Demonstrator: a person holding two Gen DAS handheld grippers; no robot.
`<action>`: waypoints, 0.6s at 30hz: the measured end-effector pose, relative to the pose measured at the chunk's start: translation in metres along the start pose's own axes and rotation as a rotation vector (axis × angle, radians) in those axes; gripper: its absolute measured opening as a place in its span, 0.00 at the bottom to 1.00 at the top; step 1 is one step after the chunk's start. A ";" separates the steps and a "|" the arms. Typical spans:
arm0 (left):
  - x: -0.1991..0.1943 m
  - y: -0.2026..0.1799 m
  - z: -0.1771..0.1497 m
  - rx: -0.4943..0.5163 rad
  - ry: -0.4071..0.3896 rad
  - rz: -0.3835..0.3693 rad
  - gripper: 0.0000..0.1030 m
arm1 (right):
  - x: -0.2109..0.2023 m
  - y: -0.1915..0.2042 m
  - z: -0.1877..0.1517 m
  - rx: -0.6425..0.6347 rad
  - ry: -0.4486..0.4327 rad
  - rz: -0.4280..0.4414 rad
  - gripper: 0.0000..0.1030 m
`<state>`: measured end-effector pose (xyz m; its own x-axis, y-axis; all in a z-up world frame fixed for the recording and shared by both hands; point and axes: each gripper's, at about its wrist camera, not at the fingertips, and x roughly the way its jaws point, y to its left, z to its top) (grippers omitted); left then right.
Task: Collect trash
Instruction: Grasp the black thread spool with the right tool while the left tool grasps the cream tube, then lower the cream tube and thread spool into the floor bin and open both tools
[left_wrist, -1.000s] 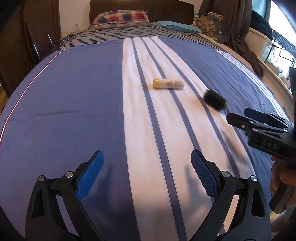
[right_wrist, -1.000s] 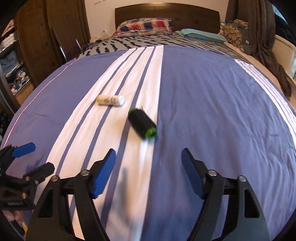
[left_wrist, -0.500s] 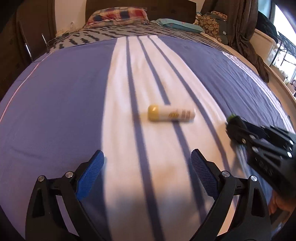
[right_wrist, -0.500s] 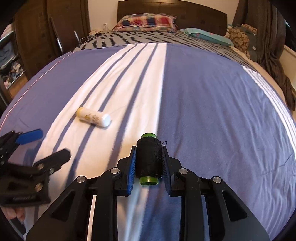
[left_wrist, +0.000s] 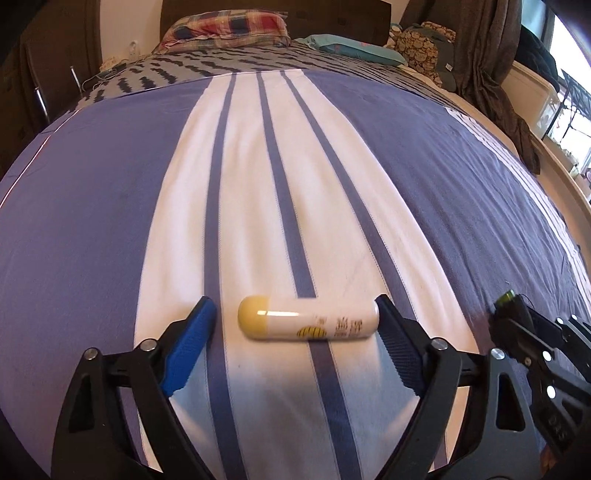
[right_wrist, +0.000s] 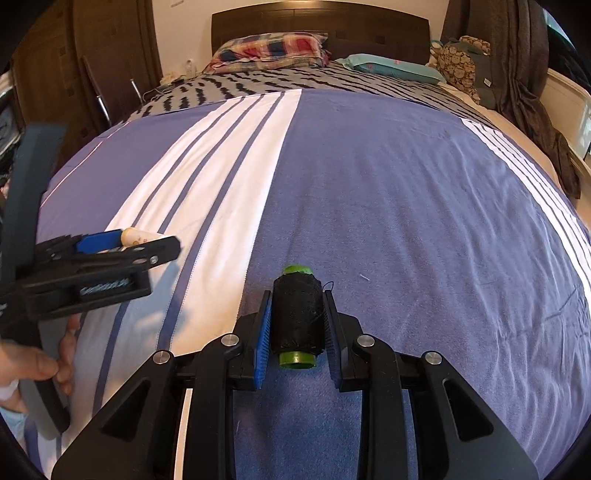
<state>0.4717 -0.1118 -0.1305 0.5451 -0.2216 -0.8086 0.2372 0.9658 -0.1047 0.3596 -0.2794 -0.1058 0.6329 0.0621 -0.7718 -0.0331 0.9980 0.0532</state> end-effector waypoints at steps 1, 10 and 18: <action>0.001 -0.001 0.001 0.009 0.006 0.003 0.71 | -0.001 0.000 -0.001 -0.001 0.000 0.000 0.26; -0.029 -0.002 -0.019 0.017 0.023 -0.017 0.63 | -0.026 0.009 -0.017 0.006 -0.006 0.011 0.26; -0.099 -0.005 -0.072 0.032 -0.014 -0.014 0.63 | -0.074 0.026 -0.052 0.021 -0.021 0.049 0.26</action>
<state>0.3589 -0.0850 -0.0913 0.5525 -0.2376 -0.7989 0.2703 0.9578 -0.0979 0.2715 -0.2581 -0.0804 0.6469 0.1108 -0.7545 -0.0488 0.9934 0.1041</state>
